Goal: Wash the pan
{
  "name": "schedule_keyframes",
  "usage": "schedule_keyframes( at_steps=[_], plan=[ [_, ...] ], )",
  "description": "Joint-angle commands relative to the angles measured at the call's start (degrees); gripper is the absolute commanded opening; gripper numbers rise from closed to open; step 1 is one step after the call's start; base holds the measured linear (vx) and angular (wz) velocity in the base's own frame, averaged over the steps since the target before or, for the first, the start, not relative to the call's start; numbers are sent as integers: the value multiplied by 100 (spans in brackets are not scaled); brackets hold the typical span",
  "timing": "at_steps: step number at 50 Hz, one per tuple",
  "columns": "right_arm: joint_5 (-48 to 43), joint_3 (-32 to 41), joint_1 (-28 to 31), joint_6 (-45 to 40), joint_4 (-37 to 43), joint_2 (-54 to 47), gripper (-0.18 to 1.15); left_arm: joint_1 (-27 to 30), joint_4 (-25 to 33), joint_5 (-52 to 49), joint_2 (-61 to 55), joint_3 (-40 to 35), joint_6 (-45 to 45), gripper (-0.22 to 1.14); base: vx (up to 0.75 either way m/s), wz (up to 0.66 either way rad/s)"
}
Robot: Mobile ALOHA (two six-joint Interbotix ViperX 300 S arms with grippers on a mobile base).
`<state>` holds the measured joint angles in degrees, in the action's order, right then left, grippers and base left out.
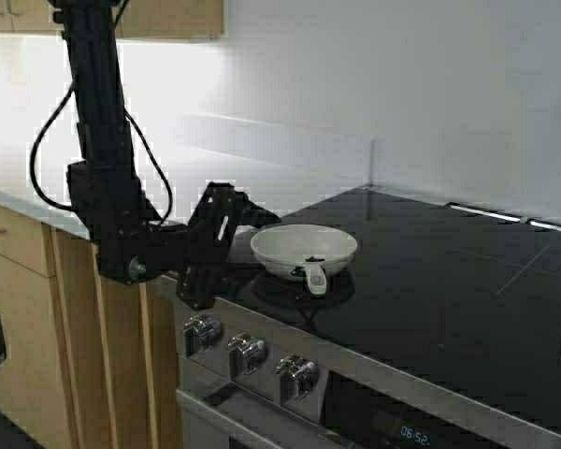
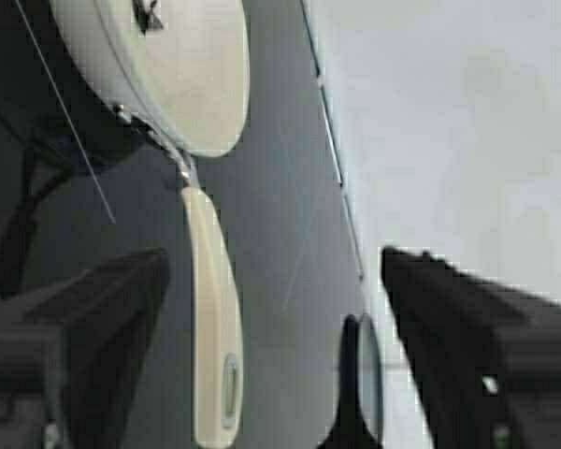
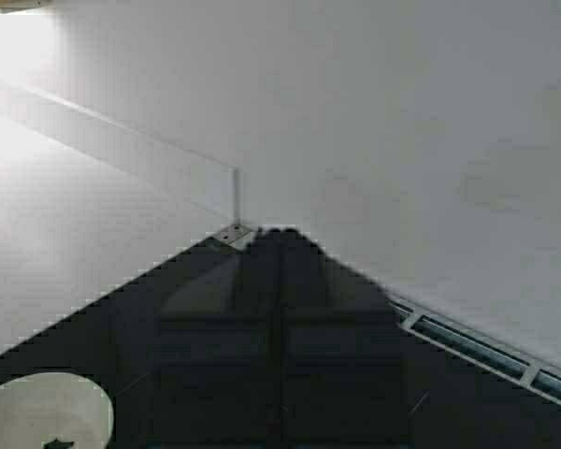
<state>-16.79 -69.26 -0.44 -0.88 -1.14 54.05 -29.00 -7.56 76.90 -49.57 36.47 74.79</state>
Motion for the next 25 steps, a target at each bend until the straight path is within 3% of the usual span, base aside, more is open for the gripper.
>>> schedule_keyframes(
  at_steps=[1,10,25],
  plan=[
    [-44,70,9,0,-9,-53,6,-35,-185,-18,-132,-360,185,101,0,0],
    [-53,70,9,0,-9,-70,6,-35,-606,-308,-360,-809,527,101,0,0],
    [-53,79,9,9,-9,-97,6,-44,-738,-536,-606,-1380,721,101,0,0]
  ],
)
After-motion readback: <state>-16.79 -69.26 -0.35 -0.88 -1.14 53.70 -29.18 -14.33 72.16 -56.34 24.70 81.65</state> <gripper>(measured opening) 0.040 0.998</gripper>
